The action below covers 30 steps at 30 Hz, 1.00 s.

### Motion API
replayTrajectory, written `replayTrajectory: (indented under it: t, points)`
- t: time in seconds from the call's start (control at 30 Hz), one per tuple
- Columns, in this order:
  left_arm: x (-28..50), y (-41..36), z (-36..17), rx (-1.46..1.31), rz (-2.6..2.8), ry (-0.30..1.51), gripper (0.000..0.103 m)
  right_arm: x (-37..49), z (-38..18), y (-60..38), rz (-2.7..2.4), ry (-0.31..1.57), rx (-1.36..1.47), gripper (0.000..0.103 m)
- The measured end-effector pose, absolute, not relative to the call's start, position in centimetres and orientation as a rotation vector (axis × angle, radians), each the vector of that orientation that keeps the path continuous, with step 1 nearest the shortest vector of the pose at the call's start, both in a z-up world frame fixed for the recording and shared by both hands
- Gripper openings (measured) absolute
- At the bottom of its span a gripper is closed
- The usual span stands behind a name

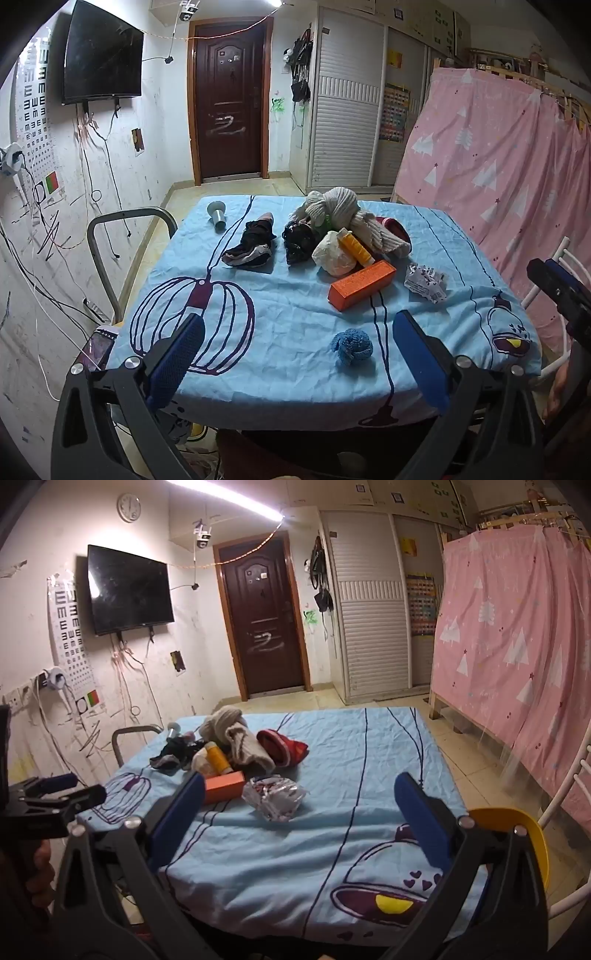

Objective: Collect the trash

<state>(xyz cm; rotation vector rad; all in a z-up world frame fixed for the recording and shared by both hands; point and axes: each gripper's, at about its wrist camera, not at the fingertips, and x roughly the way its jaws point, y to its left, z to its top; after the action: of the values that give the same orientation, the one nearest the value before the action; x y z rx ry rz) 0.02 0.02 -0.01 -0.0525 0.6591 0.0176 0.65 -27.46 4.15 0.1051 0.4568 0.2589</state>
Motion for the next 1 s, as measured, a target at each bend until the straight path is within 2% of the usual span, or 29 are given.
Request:
replayTrajectory:
  t: [1.0]
  points:
    - [0.10,0.21,-0.02,-0.054,0.022,0.664,0.093,1.02,4.41,-27.66,0.256,0.464,0.095,0.098]
